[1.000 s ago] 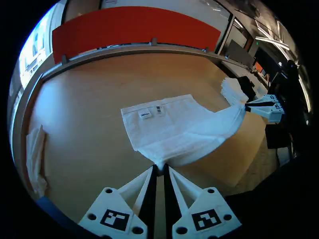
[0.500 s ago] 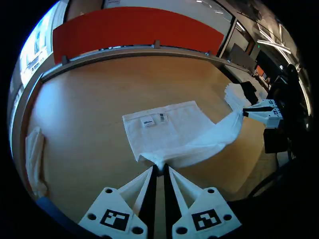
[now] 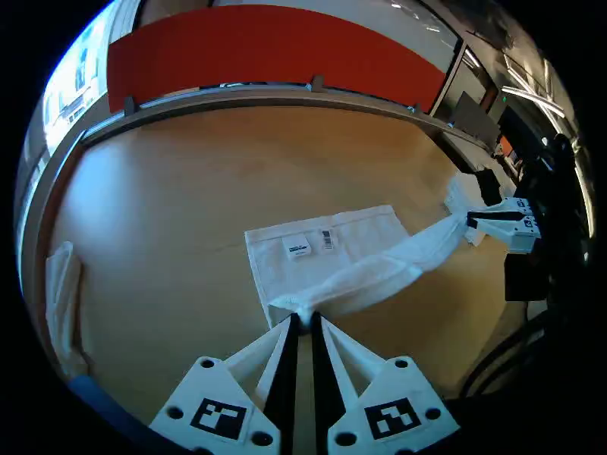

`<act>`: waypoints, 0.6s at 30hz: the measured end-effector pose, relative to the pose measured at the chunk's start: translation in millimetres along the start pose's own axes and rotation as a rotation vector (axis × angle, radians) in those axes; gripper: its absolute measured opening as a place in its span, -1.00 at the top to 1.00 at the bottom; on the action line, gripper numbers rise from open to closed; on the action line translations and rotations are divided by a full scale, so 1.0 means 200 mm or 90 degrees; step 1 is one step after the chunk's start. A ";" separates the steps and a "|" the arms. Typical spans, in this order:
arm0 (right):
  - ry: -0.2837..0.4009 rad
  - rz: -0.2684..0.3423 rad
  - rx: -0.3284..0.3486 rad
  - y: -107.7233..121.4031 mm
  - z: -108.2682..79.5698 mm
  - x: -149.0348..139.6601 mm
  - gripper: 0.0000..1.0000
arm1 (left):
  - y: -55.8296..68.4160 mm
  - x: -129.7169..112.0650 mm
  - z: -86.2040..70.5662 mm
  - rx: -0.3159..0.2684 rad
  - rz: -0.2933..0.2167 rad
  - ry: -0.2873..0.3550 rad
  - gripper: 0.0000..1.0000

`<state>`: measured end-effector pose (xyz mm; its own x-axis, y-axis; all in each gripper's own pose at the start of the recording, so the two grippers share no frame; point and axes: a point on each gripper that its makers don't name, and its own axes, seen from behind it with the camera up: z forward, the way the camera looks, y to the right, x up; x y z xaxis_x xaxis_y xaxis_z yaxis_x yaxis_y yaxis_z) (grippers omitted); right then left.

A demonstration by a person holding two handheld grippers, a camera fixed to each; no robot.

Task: Fold towel

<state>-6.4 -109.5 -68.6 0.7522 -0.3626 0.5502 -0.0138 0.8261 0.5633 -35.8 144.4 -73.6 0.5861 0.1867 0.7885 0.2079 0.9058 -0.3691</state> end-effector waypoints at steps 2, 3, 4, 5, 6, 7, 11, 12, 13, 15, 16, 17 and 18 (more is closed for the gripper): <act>-0.003 -0.002 -0.001 0.02 0.03 0.00 0.91 | -0.02 0.02 0.03 0.004 0.004 -0.001 0.76; -0.005 -0.002 -0.001 0.02 0.05 0.00 0.91 | -0.02 0.02 0.04 0.005 0.006 -0.002 0.76; -0.008 -0.002 -0.002 0.03 0.06 0.00 0.91 | -0.03 0.03 0.06 0.006 0.009 -0.003 0.76; -0.010 -0.003 -0.002 0.04 0.08 -0.01 0.91 | -0.04 0.03 0.07 0.006 0.011 -0.004 0.76; -0.012 -0.002 -0.002 0.04 0.09 -0.01 0.91 | -0.04 0.04 0.09 0.006 0.012 -0.006 0.76; -0.015 -0.001 -0.002 0.05 0.11 -0.01 0.91 | -0.05 0.04 0.11 0.006 0.013 -0.009 0.76; -0.024 0.004 -0.001 0.07 0.16 -0.03 0.91 | -0.07 0.05 0.17 0.004 0.014 -0.018 0.76; -0.026 0.006 -0.001 0.08 0.17 -0.04 0.91 | -0.08 0.05 0.18 0.004 0.013 -0.021 0.76; -0.029 0.008 -0.001 0.08 0.19 -0.04 0.91 | -0.08 0.04 0.20 0.004 0.013 -0.023 0.76; -0.033 0.012 0.000 0.09 0.21 -0.06 0.91 | -0.09 0.04 0.22 0.004 0.012 -0.028 0.76; -0.035 0.015 0.000 0.10 0.22 -0.06 0.91 | -0.10 0.04 0.24 0.004 0.011 -0.030 0.76; -0.037 0.017 0.000 0.10 0.24 -0.07 0.91 | -0.11 0.04 0.25 0.004 0.011 -0.032 0.76; -0.039 0.019 0.000 0.11 0.25 -0.08 0.91 | -0.11 0.03 0.26 0.004 0.011 -0.034 0.76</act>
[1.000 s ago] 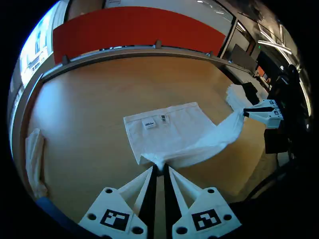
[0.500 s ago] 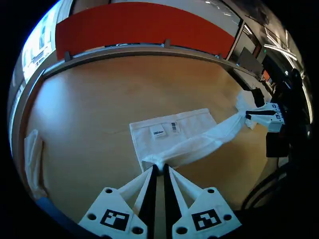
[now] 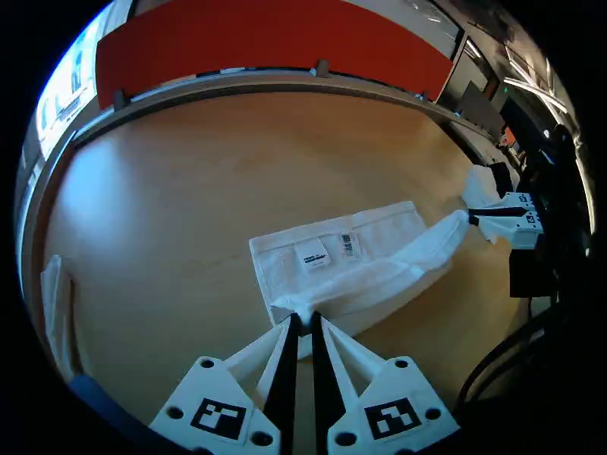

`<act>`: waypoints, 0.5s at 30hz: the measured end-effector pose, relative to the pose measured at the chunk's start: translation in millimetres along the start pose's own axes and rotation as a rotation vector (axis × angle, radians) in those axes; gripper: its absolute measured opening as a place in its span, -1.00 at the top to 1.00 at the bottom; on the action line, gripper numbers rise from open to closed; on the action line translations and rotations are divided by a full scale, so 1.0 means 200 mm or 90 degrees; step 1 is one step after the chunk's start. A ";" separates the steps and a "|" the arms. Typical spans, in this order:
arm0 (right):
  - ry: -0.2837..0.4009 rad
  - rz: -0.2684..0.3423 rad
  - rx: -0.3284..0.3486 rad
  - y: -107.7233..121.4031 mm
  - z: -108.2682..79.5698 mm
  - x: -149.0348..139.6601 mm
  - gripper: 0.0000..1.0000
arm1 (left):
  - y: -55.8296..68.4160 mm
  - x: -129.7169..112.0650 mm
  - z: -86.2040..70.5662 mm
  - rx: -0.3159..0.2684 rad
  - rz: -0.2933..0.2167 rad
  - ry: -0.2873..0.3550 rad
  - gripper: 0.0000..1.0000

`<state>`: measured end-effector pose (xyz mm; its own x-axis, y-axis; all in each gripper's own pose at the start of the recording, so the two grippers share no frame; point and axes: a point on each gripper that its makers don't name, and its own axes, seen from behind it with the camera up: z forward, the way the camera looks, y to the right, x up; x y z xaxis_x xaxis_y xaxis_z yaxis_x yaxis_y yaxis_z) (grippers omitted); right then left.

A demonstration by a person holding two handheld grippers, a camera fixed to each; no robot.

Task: Fold towel

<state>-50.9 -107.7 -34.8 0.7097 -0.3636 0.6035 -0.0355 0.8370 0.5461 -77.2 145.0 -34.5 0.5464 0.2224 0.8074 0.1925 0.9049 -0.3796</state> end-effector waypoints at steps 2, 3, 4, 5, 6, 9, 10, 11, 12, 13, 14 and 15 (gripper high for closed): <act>-0.005 0.004 0.000 0.01 0.02 -0.02 0.91 | -0.01 -0.01 0.03 0.001 0.000 -0.006 0.76; -0.008 0.006 0.000 0.01 0.04 -0.02 0.91 | -0.02 -0.01 0.04 0.001 -0.001 -0.009 0.76; -0.010 0.008 0.000 0.02 0.05 -0.03 0.91 | -0.02 -0.01 0.05 0.001 -0.001 -0.012 0.76; -0.013 0.009 0.000 0.02 0.06 -0.04 0.91 | -0.02 -0.01 0.06 0.001 -0.001 -0.014 0.76; -0.015 0.011 -0.001 0.03 0.07 -0.04 0.91 | -0.03 -0.02 0.07 0.001 -0.002 -0.016 0.76; -0.021 0.017 -0.002 0.04 0.10 -0.06 0.91 | -0.04 -0.02 0.10 0.002 -0.003 -0.024 0.75; -0.022 0.019 -0.003 0.04 0.11 -0.06 0.91 | -0.05 -0.03 0.12 0.003 -0.003 -0.027 0.74; -0.023 0.020 -0.004 0.04 0.12 -0.07 0.91 | -0.05 -0.03 0.13 0.003 -0.003 -0.029 0.74; -0.024 0.022 -0.004 0.05 0.13 -0.07 0.91 | -0.06 -0.03 0.14 0.004 -0.003 -0.031 0.74; -0.024 0.025 -0.005 0.05 0.14 -0.07 0.91 | -0.06 -0.03 0.15 0.005 -0.004 -0.032 0.74; -0.025 0.027 -0.006 0.05 0.15 -0.07 0.91 | -0.07 -0.03 0.16 0.005 -0.004 -0.033 0.73; -0.025 0.029 -0.006 0.06 0.16 -0.07 0.91 | -0.07 -0.03 0.16 0.006 -0.006 -0.034 0.73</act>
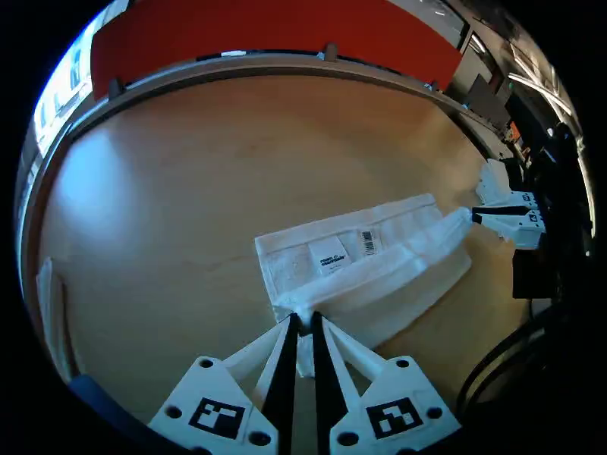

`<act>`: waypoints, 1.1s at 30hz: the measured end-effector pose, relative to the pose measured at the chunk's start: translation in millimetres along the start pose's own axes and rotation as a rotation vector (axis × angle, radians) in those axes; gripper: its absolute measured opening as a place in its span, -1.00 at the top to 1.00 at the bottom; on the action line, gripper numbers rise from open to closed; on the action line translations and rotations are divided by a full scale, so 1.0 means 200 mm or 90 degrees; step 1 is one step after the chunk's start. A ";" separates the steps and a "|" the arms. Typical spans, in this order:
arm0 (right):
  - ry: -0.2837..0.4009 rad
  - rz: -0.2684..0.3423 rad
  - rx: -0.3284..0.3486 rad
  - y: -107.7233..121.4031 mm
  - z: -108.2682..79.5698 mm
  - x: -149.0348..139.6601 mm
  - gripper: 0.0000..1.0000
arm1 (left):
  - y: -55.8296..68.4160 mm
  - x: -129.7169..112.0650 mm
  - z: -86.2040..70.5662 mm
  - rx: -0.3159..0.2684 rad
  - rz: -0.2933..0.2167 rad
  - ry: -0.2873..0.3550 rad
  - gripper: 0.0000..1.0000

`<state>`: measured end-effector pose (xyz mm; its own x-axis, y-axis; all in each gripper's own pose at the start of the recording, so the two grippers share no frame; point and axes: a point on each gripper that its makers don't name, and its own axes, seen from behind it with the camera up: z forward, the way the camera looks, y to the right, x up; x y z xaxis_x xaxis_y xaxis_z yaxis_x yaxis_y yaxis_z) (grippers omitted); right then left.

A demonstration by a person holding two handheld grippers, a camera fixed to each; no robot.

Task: Fold towel

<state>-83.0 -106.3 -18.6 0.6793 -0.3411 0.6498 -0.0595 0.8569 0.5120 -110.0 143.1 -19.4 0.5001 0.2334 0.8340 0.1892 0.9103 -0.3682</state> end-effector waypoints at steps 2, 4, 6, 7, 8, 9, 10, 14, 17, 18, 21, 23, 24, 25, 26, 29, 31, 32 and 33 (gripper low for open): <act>-0.001 0.004 -0.002 0.01 0.02 0.00 0.91 | -0.01 0.00 0.02 0.002 -0.004 -0.002 0.73; -0.001 0.008 -0.004 0.01 0.03 0.00 0.91 | -0.02 0.01 0.03 0.003 -0.013 -0.001 0.72; -0.002 0.010 -0.006 0.02 0.04 0.00 0.91 | -0.02 0.02 0.04 0.003 -0.022 -0.001 0.70; -0.003 0.011 -0.008 0.03 0.05 0.00 0.91 | -0.02 0.02 0.05 0.002 -0.026 -0.002 0.69; -0.004 0.012 -0.010 0.03 0.06 0.00 0.91 | -0.02 0.02 0.05 0.002 -0.030 -0.003 0.69; -0.005 0.012 -0.010 0.04 0.06 0.00 0.91 | -0.03 0.02 0.06 0.002 -0.031 -0.004 0.67; -0.005 0.012 -0.011 0.04 0.07 0.00 0.91 | -0.03 0.02 0.06 0.003 -0.032 -0.005 0.66; -0.008 0.013 -0.014 0.05 0.09 -0.01 0.91 | -0.05 0.02 0.08 0.011 -0.030 -0.008 0.52; -0.008 0.015 -0.017 0.06 0.10 0.00 0.90 | -0.07 0.03 0.09 0.018 -0.027 -0.007 0.42; -0.008 0.015 -0.018 0.06 0.11 0.00 0.89 | -0.08 0.03 0.09 0.021 -0.026 -0.007 0.38; -0.009 0.016 -0.023 0.07 0.12 0.00 0.89 | -0.10 0.05 0.10 0.030 -0.025 -0.004 0.28; -0.010 0.015 -0.026 0.08 0.13 -0.01 0.88 | -0.11 0.06 0.10 0.034 -0.024 -0.003 0.23; -0.010 0.014 -0.026 0.08 0.14 -0.01 0.87 | -0.12 0.06 0.10 0.036 -0.023 -0.002 0.22; -0.011 0.013 -0.027 0.08 0.14 -0.01 0.87 | -0.12 0.07 0.11 0.038 -0.022 -0.001 0.20; -0.012 0.013 -0.028 0.08 0.14 -0.01 0.87 | -0.13 0.07 0.11 0.040 -0.021 0.000 0.19; -0.013 0.013 -0.029 0.08 0.15 -0.01 0.86 | -0.14 0.09 0.11 0.047 -0.017 0.003 0.16; -0.013 0.013 -0.030 0.09 0.16 -0.01 0.83 | -0.15 0.10 0.12 0.051 -0.014 0.005 0.15; -0.013 0.014 -0.031 0.09 0.16 -0.01 0.82 | -0.16 0.10 0.12 0.054 -0.013 0.005 0.15; -0.012 0.014 -0.032 0.09 0.16 -0.01 0.82 | -0.16 0.11 0.13 0.056 -0.013 0.007 0.15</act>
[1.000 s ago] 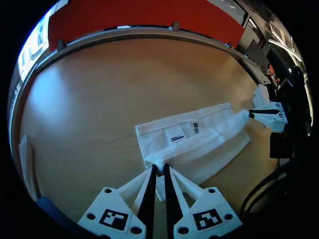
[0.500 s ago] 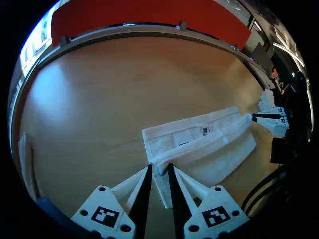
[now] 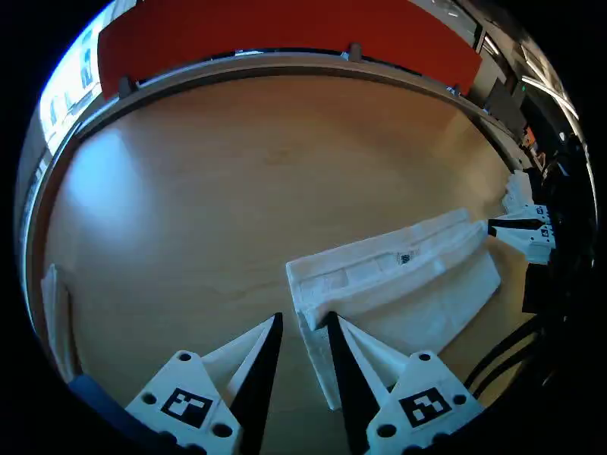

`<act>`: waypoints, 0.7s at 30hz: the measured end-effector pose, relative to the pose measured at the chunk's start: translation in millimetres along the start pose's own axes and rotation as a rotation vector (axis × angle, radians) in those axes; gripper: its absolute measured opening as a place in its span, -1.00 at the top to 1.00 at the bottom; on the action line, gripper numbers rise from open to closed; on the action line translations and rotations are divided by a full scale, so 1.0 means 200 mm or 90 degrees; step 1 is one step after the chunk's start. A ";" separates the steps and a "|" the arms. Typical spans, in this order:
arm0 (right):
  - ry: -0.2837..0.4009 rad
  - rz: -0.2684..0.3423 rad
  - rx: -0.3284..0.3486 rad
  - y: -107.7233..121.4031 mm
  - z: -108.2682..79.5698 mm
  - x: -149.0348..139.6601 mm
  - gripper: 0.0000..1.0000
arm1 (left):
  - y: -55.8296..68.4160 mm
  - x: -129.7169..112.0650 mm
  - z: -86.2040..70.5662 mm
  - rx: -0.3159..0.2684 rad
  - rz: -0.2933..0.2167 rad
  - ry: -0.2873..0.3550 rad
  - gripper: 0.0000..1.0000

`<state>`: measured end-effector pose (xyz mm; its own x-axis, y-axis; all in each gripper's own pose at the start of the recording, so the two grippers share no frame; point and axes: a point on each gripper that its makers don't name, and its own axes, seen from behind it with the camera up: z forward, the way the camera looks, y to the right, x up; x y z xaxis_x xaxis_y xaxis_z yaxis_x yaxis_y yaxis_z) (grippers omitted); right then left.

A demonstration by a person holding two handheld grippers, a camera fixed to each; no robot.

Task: Fold towel

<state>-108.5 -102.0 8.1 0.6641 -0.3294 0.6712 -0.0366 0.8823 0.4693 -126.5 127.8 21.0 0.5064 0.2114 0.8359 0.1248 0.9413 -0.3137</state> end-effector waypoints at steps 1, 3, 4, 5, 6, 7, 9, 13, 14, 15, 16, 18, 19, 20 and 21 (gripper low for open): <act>0.000 0.000 -0.001 0.00 0.00 0.00 0.81 | 0.00 0.01 0.00 0.002 0.000 0.002 0.15; 0.002 -0.001 -0.004 0.01 0.00 0.01 0.77 | -0.01 0.02 0.00 0.006 -0.001 0.006 0.13; 0.003 -0.001 -0.006 0.01 0.00 0.01 0.74 | -0.01 0.02 0.00 0.008 -0.001 0.008 0.07; 0.004 -0.001 -0.008 0.02 0.00 0.01 0.72 | -0.01 0.03 0.00 0.009 -0.002 0.010 0.01; 0.006 -0.001 -0.010 0.02 0.00 0.02 0.70 | -0.02 0.03 0.00 0.011 -0.002 0.011 -0.03; 0.008 0.000 -0.012 0.02 0.00 0.02 0.65 | -0.02 0.03 0.00 0.012 -0.002 0.013 -0.07; 0.011 0.001 -0.015 0.03 -0.01 0.03 0.49 | -0.03 0.04 -0.01 0.015 -0.002 0.016 -0.23; 0.018 0.005 -0.023 0.05 -0.02 0.04 0.09 | -0.04 0.04 -0.02 0.019 -0.005 0.020 -0.50; 0.019 0.006 -0.024 0.06 -0.03 0.04 -0.03 | -0.05 0.04 -0.03 0.020 -0.006 0.021 -0.57; 0.021 0.006 -0.025 0.06 -0.03 0.05 -0.15 | -0.05 0.04 -0.03 0.021 -0.007 0.023 -0.64; 0.023 0.007 -0.027 0.07 -0.03 0.05 -0.28 | -0.06 0.04 -0.03 0.023 -0.008 0.025 -0.70; 0.026 0.008 -0.029 0.07 -0.04 0.05 -0.36 | -0.06 0.05 -0.04 0.026 -0.010 0.030 -0.75; 0.027 0.007 -0.029 0.08 -0.04 0.05 -0.38 | -0.07 0.05 -0.05 0.028 -0.011 0.032 -0.75; 0.028 0.007 -0.030 0.08 -0.05 0.05 -0.40 | -0.07 0.05 -0.05 0.029 -0.012 0.034 -0.76; 0.028 0.007 -0.029 0.08 -0.05 0.05 -0.45 | -0.07 0.05 -0.05 0.029 -0.013 0.035 -0.76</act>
<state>-94.4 -88.5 17.0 0.6957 -0.3060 0.6499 -0.0098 0.9006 0.4346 -114.1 114.4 29.2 0.5502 0.1789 0.8157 0.0977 0.9563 -0.2757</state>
